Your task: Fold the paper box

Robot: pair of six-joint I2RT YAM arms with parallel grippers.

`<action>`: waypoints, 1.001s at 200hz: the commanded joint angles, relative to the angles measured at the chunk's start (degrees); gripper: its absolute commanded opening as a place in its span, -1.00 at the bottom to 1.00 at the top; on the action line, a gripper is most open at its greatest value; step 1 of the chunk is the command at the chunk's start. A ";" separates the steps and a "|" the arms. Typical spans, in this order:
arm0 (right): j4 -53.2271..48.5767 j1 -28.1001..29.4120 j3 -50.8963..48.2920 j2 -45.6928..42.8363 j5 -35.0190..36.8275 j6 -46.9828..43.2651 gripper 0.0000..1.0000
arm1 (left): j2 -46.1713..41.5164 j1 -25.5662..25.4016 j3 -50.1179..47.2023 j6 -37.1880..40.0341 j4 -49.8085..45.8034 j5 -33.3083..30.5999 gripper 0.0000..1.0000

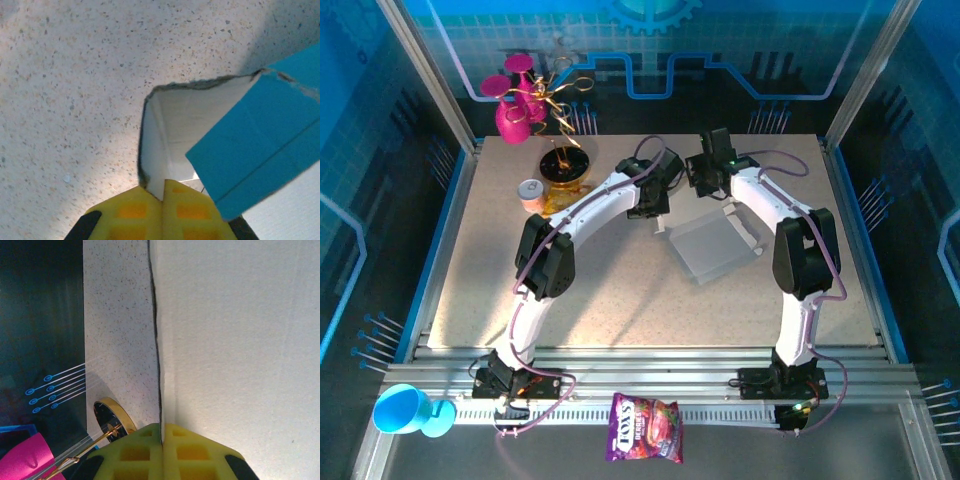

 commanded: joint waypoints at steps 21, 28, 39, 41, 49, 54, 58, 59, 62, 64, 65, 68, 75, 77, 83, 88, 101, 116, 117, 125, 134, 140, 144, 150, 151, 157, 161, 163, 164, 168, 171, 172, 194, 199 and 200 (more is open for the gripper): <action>1.94 0.88 -1.79 -2.45 0.65 0.81 -1.00 | 4.10 -0.73 8.08 -0.85 -5.61 -2.97 -1.00; 2.93 0.86 -2.70 -2.73 0.83 0.67 -1.00 | 3.81 -0.88 8.45 -0.84 -5.62 -3.01 -0.84; 7.38 0.89 -5.39 -3.83 1.59 -0.34 -1.00 | 2.68 -0.97 8.71 -0.79 -5.78 -3.22 -0.42; 8.54 0.90 -6.18 -4.15 1.78 -0.57 -1.00 | 2.36 -1.04 8.67 -0.76 -5.79 -3.43 -0.36; 14.21 0.85 -9.55 -5.36 2.81 -1.69 -1.00 | 0.66 -1.18 8.03 -0.66 -5.71 -4.39 -0.11; 17.82 0.88 -11.68 -6.16 3.45 -2.16 -1.00 | -0.82 -1.21 7.23 -0.51 -5.55 -4.82 -0.01; 20.54 0.98 -13.21 -6.62 3.71 -2.27 -1.00 | -2.18 -1.23 6.30 -0.42 -5.17 -5.22 0.06; 21.14 0.98 -13.56 -6.70 3.77 -2.28 -1.00 | -2.53 -1.24 6.01 -0.41 -5.04 -5.35 0.08; 23.14 0.97 -14.74 -6.97 3.99 -2.36 -1.00 | -3.70 -1.23 5.20 -0.40 -4.60 -5.61 0.14; 24.44 0.98 -15.30 -7.15 3.99 -2.43 -1.00 | -4.46 -1.12 4.53 -0.39 -4.24 -5.70 0.16; 25.42 0.94 -15.75 -7.22 3.96 -2.58 -1.00 | -4.81 -1.14 4.16 -0.35 -4.09 -5.80 0.17; 27.88 0.92 -16.78 -7.37 4.06 -2.96 -1.00 | -6.15 -1.05 2.90 -0.31 -3.38 -5.83 0.21; 33.70 1.02 -19.17 -7.75 4.40 -3.40 -1.00 | -9.37 -0.67 0.01 -0.23 -1.34 -5.30 0.25; 35.08 1.06 -19.77 -7.85 4.42 -3.42 -1.00 | -10.21 -0.52 -1.03 -0.24 -0.74 -5.03 0.25; 38.30 1.07 -21.11 -7.90 4.37 -3.51 -1.00 | -13.21 0.04 -3.69 -0.34 1.30 -4.18 0.26; 40.19 1.03 -21.84 -7.91 4.17 -3.51 -1.00 | -15.60 0.73 -6.14 -0.50 3.03 -3.26 0.28; 44.45 1.07 -23.70 -7.81 3.54 -3.60 -1.00 | -21.58 2.80 -13.38 -1.38 8.18 1.10 0.28; 49.81 1.01 -25.57 -7.15 2.27 -3.52 -1.00 | -27.52 6.32 -21.56 -3.02 13.77 6.62 0.25; 50.28 0.95 -25.67 -7.13 2.13 -3.52 -1.00 | -27.77 6.54 -22.11 -3.16 14.10 6.99 0.24; 52.76 0.98 -26.26 -6.62 1.09 -3.36 -1.00 | -29.97 8.81 -26.28 -3.88 17.20 10.99 0.20; 55.62 0.94 -26.96 -6.24 0.16 -3.21 -1.00 | -31.71 11.04 -30.40 -4.16 20.43 14.51 0.12; 57.23 0.89 -27.36 -6.02 -0.54 -3.12 -1.00 | -32.48 12.29 -32.73 -3.97 22.52 16.65 0.05; 58.05 0.85 -27.44 -5.86 -1.05 -3.08 -1.00 | -32.80 13.27 -33.87 -3.85 24.19 18.28 0.01; 59.02 0.65 -27.38 -5.49 -2.11 -3.21 -1.00 | -33.16 14.54 -35.91 -3.42 26.77 20.74 -0.06; 59.10 0.64 -27.37 -5.38 -2.34 -3.28 -1.00 | -33.18 14.70 -36.27 -3.40 27.10 21.04 -0.08; 59.49 0.48 -27.19 -5.17 -3.83 -3.68 -1.00 | -33.28 15.65 -38.19 -3.02 29.48 22.54 -0.15; 59.79 0.42 -27.26 -5.02 -4.49 -4.03 -1.00 | -33.28 16.24 -39.36 -2.55 31.30 23.81 -0.20; 59.95 0.38 -27.38 -5.01 -4.81 -4.22 -1.00 | -33.22 16.56 -40.03 -2.25 32.24 24.64 -0.22; 60.05 0.33 -27.41 -4.97 -4.97 -4.30 -1.00 | -33.16 16.67 -40.36 -2.07 32.91 24.97 -0.23; 60.29 0.20 -27.52 -4.80 -5.66 -4.58 -1.00 | -32.84 17.25 -41.42 -1.04 35.03 26.55 -0.28; 60.39 0.12 -27.61 -4.69 -6.25 -4.73 -1.00 | -32.47 17.65 -42.02 -0.42 36.13 27.36 -0.32; 60.40 0.07 -27.61 -4.63 -6.56 -4.78 -1.00 | -32.35 17.70 -42.14 -0.19 36.48 27.47 -0.34; 62.95 -0.91 -29.08 -2.29 -10.91 -4.52 -1.00 | -27.85 18.10 -42.27 5.92 39.98 29.87 -0.73; 63.64 -1.02 -29.59 -1.84 -11.45 -4.25 -1.00 | -26.65 18.10 -41.87 6.90 40.32 30.29 -0.78; 63.74 -1.07 -29.66 -1.75 -11.58 -4.23 -1.00 | -26.49 18.10 -41.76 7.12 40.42 30.34 -0.79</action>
